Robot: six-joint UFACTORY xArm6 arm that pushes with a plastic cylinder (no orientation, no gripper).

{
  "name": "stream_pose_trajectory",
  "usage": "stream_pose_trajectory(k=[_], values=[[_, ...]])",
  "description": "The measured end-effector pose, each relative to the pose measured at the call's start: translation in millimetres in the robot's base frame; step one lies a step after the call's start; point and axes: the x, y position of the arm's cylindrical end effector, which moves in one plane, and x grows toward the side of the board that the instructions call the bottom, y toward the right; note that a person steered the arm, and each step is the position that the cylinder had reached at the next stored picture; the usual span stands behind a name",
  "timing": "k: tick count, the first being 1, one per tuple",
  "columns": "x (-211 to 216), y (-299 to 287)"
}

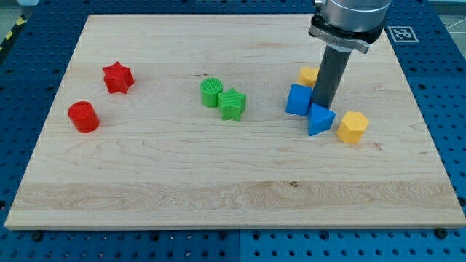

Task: Slide blue cube to the right side of the green star

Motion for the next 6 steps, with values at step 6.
stream_pose_trajectory(k=[6], values=[[-12.6,-33.5]])
